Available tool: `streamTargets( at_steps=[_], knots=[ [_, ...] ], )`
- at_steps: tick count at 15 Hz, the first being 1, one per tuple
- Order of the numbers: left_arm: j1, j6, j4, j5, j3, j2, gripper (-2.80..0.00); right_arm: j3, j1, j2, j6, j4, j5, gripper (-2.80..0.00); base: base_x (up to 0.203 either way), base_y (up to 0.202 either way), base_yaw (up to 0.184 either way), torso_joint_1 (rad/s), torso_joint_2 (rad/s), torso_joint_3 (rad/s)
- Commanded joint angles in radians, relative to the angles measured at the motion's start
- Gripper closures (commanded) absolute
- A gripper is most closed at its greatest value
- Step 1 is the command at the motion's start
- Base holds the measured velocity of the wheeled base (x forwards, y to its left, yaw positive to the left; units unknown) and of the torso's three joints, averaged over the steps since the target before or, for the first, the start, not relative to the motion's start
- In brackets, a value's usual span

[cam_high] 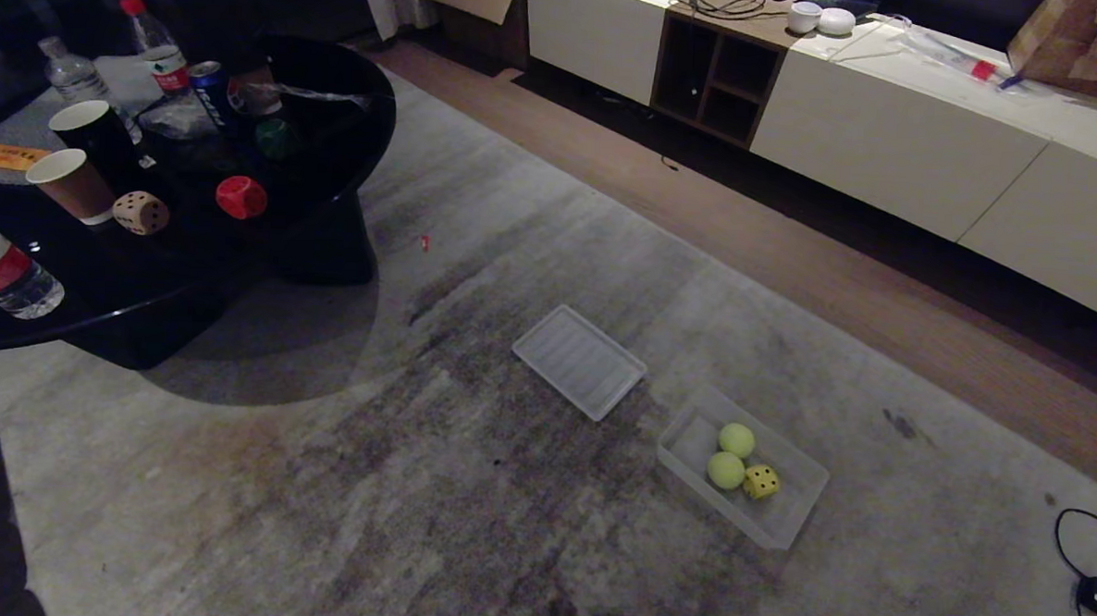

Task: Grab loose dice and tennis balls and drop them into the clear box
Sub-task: Pick up toys out of the box

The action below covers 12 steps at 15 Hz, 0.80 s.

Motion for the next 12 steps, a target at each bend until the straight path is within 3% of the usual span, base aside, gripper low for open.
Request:
streamTargets(
  at_steps=[1,12],
  knots=[
    [0.0,-0.002,0.0,0.002,0.002,0.001,0.0,0.0,0.0,0.002,0.001,0.001,-0.001,0.0,0.0,0.0,0.0,0.009,0.0,0.199],
    [0.0,-0.005,-0.001,0.002,0.002,0.001,0.0,0.0,0.0,0.002,0.0,0.001,-0.001,0.0,0.0,0.0,0.0,0.002,0.0,0.202]
  ],
)
